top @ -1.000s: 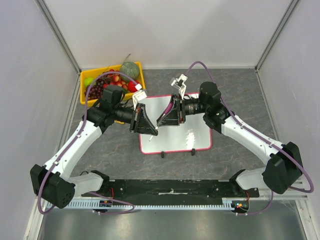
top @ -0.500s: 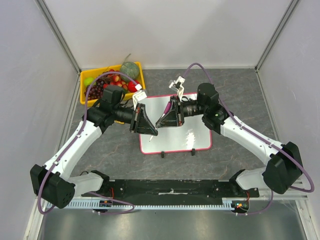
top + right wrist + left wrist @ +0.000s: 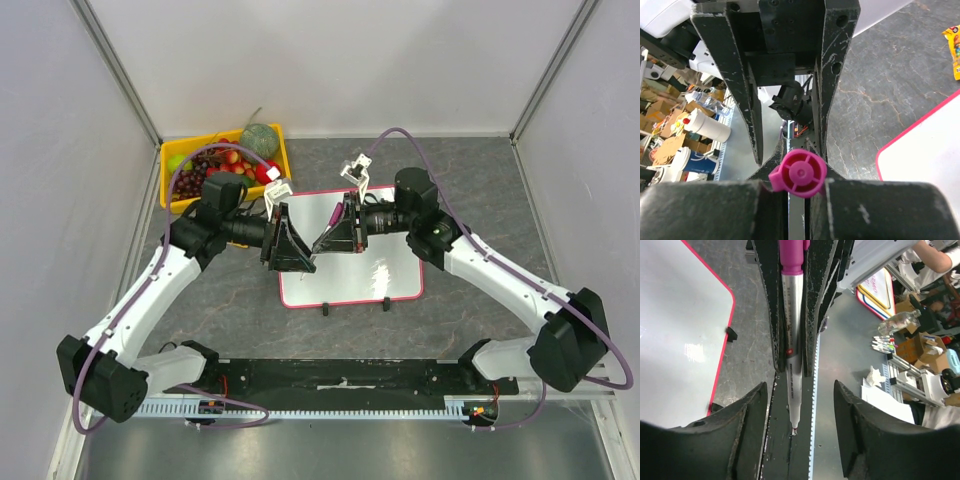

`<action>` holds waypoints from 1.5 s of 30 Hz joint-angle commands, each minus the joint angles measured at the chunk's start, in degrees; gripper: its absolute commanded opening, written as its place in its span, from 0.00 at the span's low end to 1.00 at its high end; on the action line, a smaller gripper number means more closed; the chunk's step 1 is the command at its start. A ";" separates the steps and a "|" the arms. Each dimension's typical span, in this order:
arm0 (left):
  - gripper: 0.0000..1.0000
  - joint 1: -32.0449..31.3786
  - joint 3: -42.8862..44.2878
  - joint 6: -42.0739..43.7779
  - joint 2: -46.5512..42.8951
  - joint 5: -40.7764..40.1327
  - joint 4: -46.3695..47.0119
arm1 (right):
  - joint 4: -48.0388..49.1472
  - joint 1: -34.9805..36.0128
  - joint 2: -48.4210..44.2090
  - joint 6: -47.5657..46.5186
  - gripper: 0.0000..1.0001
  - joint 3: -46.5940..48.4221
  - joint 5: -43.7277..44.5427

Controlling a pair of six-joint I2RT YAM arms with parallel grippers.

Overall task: Write a sentence on the whiteboard
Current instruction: Pass from the left arm to the right

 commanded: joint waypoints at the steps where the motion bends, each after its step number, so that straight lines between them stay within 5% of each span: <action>1: 0.61 0.06 -1.54 -3.19 -2.49 -4.45 4.70 | -1.15 -0.38 -3.68 -1.45 0.00 -1.11 5.11; 9: 0.62 0.14 -3.04 -5.21 -1.70 -6.82 7.33 | -0.19 -1.44 -8.26 -0.13 0.00 -3.66 11.18; 13: 0.54 0.14 -4.01 -8.20 -1.26 -5.68 12.34 | 4.11 -1.44 -9.49 3.38 0.00 -5.68 12.32; 19: 0.04 0.06 -4.18 -11.02 -0.56 -4.01 17.18 | 5.44 -1.53 -9.31 4.97 0.00 -6.65 11.27; 20: 0.02 0.06 -4.18 -11.02 -0.65 -3.92 17.27 | 5.61 -1.44 -9.40 4.88 0.00 -6.83 10.92; 29: 0.02 0.06 -4.01 -9.70 -1.44 -1.90 16.92 | 7.28 -1.44 -8.61 5.58 0.46 -6.92 6.53; 34: 0.02 0.06 -4.01 -9.44 -1.61 -1.37 16.57 | 9.13 -1.44 -7.47 6.73 0.48 -7.00 5.12; 45: 0.02 0.06 -4.36 -9.44 -1.79 -0.14 16.48 | 11.85 -1.44 -5.45 9.19 0.31 -7.44 4.06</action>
